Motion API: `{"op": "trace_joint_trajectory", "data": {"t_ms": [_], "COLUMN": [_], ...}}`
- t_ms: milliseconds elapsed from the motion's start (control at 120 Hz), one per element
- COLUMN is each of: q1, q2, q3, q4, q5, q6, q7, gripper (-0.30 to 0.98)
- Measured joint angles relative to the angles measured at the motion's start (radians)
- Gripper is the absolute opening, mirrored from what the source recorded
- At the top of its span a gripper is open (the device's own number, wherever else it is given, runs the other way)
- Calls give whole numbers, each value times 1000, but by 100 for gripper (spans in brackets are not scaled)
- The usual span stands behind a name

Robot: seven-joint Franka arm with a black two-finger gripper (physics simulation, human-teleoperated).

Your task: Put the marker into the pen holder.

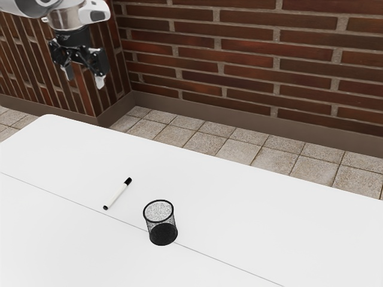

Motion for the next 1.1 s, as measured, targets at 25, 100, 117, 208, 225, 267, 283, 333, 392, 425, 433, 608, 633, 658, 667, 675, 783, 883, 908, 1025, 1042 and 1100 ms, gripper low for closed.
{"op": "trace_joint_trajectory", "data": {"t_ms": [25, 100, 117, 208, 225, 267, 283, 333, 392, 425, 433, 608, 633, 658, 667, 675, 783, 883, 908, 1025, 1042, 1100], "q1": [3, 4, 3, -4, -4, -3, -2, -1, 9, 23, 27, 59, 61, 64, 65, 66, 73, 82, 86, 128, 133, 149], "q2": [0, -3, -4, 8, 20, 52, 63, 94, 144, 168, 173, 321, 346, 372, 379, 387, 475, 556, 581, 667, 674, 691], "q3": [-1, -3, -3, -3, -3, -2, -2, 1, 1, 2, 2, 0, -1, -1, -1, -1, -1, -2, -3, -20, -23, -30], "q4": [-1, -10, -11, -12, -15, -36, -52, -86, -139, -174, -183, -234, -235, -234, -234, -234, -227, -164, -132, -23, -15, 0], "q5": [2, 6, 7, 9, 9, -4, -16, -43, -62, -70, -71, -73, -73, -74, -74, -74, -77, -81, -81, -82, -82, -83], "q6": [0, 0, 0, 0, -1, -1, -1, 0, 0, 0, 0, 69, 83, 97, 102, 106, 153, 186, 192, 217, 220, 229], "q7": [-2, -6, -7, -12, -12, -14, -15, -17, -19, -20, -21, -18, -15, -12, -10, -9, 9, 32, 39, 70, 74, 87], "gripper": [69, 69, 69, 69, 69, 69, 69, 69, 69, 69, 69, 69, 69, 69, 69, 69, 69, 69, 69, 69, 69, 69]}}
